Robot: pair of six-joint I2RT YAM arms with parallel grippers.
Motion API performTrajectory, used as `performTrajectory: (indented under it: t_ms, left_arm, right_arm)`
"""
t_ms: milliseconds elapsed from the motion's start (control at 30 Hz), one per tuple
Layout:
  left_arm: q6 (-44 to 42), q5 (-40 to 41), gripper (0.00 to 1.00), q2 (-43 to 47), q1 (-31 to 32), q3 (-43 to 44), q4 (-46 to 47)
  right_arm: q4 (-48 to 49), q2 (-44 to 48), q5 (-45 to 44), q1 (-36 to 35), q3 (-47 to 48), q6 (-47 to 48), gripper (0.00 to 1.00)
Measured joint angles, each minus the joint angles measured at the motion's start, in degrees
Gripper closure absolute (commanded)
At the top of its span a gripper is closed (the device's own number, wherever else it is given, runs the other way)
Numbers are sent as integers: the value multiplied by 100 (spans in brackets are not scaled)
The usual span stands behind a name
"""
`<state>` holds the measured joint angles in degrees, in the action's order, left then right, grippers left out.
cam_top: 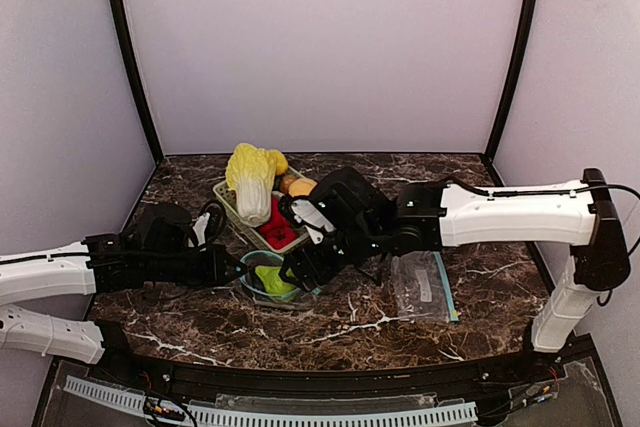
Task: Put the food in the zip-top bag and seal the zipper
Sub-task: Place the fake fruit in the zipper food storage bag, then adjust the zipper food storage bag at the center of the board.
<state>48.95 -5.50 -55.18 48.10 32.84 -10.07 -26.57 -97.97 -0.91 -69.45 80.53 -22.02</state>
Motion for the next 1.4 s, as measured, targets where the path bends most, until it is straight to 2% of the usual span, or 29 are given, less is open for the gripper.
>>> performTrajectory:
  t_ms: [233, 533, 600, 700, 767, 1133, 1167, 1267, 1300, 1400]
  left_arm:
    - [22, 0, 99, 2, 0, 0, -2]
    - [44, 13, 99, 15, 0, 0, -7]
    - [59, 15, 99, 20, 0, 0, -9]
    - [68, 17, 99, 35, 0, 0, -11]
    - [76, 37, 99, 63, 0, 0, -22]
    - [79, 234, 99, 234, 0, 0, -232]
    - [79, 201, 99, 197, 0, 0, -201]
    - [87, 79, 99, -11, 0, 0, -59]
    - [96, 33, 99, -105, 0, 0, 4]
    - [105, -136, 99, -354, 0, -2, 175]
  right_arm:
    - [28, 92, 280, 109, -592, 214, 48]
    - [-17, 13, 232, 111, -841, 551, 57]
    - [7, -87, 216, 111, -811, 632, 65]
    - [46, -251, 212, 116, -745, 769, 90]
    - [15, -332, 184, 118, -651, 811, 100]
    - [-76, 155, 70, 116, -361, 944, 100]
    - [-79, 142, 70, 116, -363, 922, 97]
    - [-101, 59, 70, 116, -422, 809, 84]
    - [-103, 35, 70, 116, -457, 761, 76]
    - [-142, 2, 85, 122, -533, 605, 44]
